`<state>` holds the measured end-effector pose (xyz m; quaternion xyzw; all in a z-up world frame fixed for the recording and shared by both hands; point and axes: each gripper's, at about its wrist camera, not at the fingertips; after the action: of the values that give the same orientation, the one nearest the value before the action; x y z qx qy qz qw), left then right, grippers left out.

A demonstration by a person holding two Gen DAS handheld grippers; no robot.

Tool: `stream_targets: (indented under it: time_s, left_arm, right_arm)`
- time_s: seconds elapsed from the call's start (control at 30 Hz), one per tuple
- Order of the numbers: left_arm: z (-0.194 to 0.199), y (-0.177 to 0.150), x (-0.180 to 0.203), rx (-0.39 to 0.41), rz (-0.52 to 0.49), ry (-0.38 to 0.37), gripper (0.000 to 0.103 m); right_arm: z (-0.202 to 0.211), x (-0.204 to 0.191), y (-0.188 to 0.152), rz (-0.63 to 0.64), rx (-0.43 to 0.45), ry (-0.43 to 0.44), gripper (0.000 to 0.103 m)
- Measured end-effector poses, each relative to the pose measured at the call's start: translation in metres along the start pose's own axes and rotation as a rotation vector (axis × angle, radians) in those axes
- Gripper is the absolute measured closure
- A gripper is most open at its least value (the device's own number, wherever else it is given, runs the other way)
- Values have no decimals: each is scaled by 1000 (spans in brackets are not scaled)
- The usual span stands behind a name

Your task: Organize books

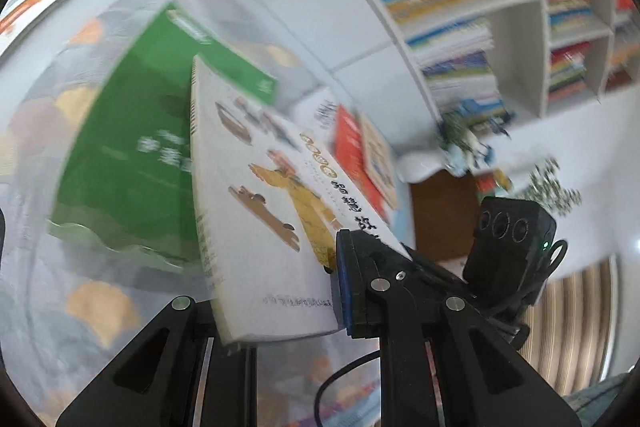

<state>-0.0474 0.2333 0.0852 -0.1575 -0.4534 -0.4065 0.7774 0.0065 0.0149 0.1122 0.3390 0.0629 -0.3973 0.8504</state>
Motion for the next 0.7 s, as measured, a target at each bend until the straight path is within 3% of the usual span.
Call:
stream_targets:
  time_s: [0.17,0.47,0.6,0.7]
  left_arm:
    - [3,20,-38,18,82,5,91]
    - [7,29,-75,40,123,172,85]
    - [19,23,-78,60,106,205,84]
    - [39,22,-78,101,69,299,82]
  right_arm:
    - [-44,2,16,18,-77,10,57]
    - [-95,4,15,28,-193,-9,57]
    - [-96,-4,16,84,-184,-58,57]
    - [-95,-5,15,78,-188,-65,56]
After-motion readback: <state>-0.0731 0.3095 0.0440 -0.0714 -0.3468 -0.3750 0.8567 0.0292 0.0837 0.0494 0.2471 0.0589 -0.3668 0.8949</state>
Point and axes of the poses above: each gripper's, at about its wrist camera, not at the fingertips, and z roughly against the way its jaws point, x to its right, y to its top, and after that the axes turned 8 degrees about z, right-handed
